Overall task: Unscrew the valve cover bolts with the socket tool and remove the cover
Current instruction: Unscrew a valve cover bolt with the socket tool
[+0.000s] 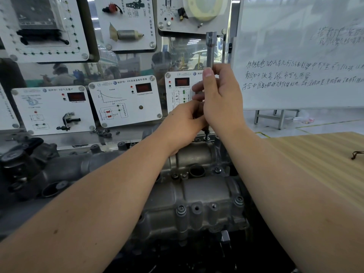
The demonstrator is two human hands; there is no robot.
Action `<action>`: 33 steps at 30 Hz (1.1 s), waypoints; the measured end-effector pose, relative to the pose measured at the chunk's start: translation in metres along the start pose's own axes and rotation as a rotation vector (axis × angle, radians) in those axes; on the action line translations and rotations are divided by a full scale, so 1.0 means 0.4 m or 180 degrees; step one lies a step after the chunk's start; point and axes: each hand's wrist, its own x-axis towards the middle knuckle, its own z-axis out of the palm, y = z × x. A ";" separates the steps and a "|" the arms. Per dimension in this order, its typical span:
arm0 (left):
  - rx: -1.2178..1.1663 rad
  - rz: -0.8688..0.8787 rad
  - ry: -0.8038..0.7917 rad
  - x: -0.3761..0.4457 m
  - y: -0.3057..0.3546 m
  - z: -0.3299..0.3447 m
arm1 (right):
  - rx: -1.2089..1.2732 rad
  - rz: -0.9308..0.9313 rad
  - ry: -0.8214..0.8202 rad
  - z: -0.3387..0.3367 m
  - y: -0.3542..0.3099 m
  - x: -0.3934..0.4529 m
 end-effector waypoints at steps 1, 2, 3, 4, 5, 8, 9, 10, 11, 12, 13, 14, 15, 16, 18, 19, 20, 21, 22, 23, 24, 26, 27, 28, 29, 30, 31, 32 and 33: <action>0.0000 -0.0019 0.0011 0.001 0.000 0.000 | 0.0009 -0.0014 0.0006 0.000 -0.002 -0.001; -0.0004 -0.0034 0.0019 0.001 0.000 0.001 | 0.0009 -0.0030 0.0009 0.001 -0.003 -0.002; -0.0008 -0.0045 0.0020 0.001 0.001 0.002 | -0.0005 -0.0040 0.0007 0.001 -0.004 -0.002; -0.0011 -0.0052 0.0007 0.001 0.002 0.003 | -0.0025 -0.0045 0.0004 0.001 -0.005 -0.002; 0.0002 -0.0061 -0.0018 0.001 0.004 0.003 | -0.0048 -0.0045 0.0001 0.001 -0.006 -0.002; 0.0190 -0.0138 -0.0137 -0.002 0.014 0.003 | -0.0083 -0.0065 -0.0027 -0.002 -0.006 -0.003; 0.0263 -0.0164 -0.0183 -0.002 0.016 0.002 | -0.0088 -0.0081 -0.0036 -0.003 -0.006 -0.004; 0.0329 -0.0193 -0.0231 0.000 0.015 0.001 | -0.0089 -0.0097 -0.0050 -0.003 -0.006 -0.005; 0.0396 -0.0214 -0.0279 0.002 0.013 0.001 | -0.0089 -0.0112 -0.0067 -0.002 -0.006 -0.005; 0.0462 -0.0238 -0.0318 0.002 0.011 0.000 | -0.0093 -0.0125 -0.0080 -0.002 -0.007 -0.006; 0.0505 -0.0260 -0.0350 0.002 0.011 0.000 | -0.0091 -0.0133 -0.0083 -0.002 -0.008 -0.006; 0.0534 -0.0272 -0.0376 0.001 0.011 -0.001 | -0.0076 -0.0135 -0.0072 -0.002 -0.008 -0.006; 0.0553 -0.0269 -0.0404 0.000 0.012 -0.001 | -0.0057 -0.0136 -0.0039 -0.002 -0.010 -0.006; 0.0568 -0.0259 -0.0424 -0.001 0.013 -0.002 | -0.0041 -0.0144 0.0014 -0.003 -0.012 -0.004; 0.0588 -0.0222 -0.0459 -0.001 0.013 -0.003 | 0.0005 -0.0181 0.0148 -0.005 -0.018 -0.002; 0.0585 -0.0195 -0.0466 -0.001 0.011 -0.003 | 0.0026 -0.0209 0.0208 -0.006 -0.020 -0.001; 0.0575 -0.0162 -0.0462 -0.001 0.012 -0.003 | 0.0030 -0.0239 0.0252 -0.006 -0.021 -0.001; 0.0571 -0.0116 -0.0460 -0.003 0.013 -0.004 | 0.0017 -0.0265 0.0275 -0.005 -0.022 -0.003; 0.0595 -0.0059 -0.0459 -0.005 0.015 -0.004 | -0.0018 -0.0275 0.0274 -0.003 -0.021 -0.005; 0.0654 -0.0004 -0.0455 -0.007 0.018 -0.004 | -0.0073 -0.0259 0.0254 -0.001 -0.021 -0.008; 0.0735 0.0048 -0.0438 -0.011 0.022 -0.003 | -0.0144 -0.0231 0.0222 0.001 -0.023 -0.011; 0.0867 0.0155 -0.0383 -0.015 0.027 -0.002 | -0.0323 -0.0196 0.0100 0.005 -0.033 -0.011; 0.0899 0.0206 -0.0351 -0.016 0.026 -0.002 | -0.0424 -0.0197 0.0031 0.005 -0.042 -0.007; 0.0912 0.0243 -0.0310 -0.017 0.025 -0.002 | -0.0504 -0.0204 -0.0012 0.002 -0.054 -0.002; 0.0906 0.0250 -0.0264 -0.017 0.023 -0.001 | -0.0552 -0.0212 -0.0011 -0.003 -0.070 0.006; 0.0886 0.0235 -0.0210 -0.017 0.023 0.000 | -0.0580 -0.0216 0.0030 -0.012 -0.087 0.014; 0.0848 0.0214 -0.0136 -0.019 0.024 0.001 | -0.0591 -0.0210 0.0092 -0.024 -0.105 0.020; 0.0804 0.0200 -0.0042 -0.023 0.027 0.002 | -0.0604 -0.0193 0.0155 -0.037 -0.123 0.024; 0.0762 0.0196 0.0057 -0.025 0.033 0.002 | -0.0637 -0.0168 0.0206 -0.052 -0.143 0.027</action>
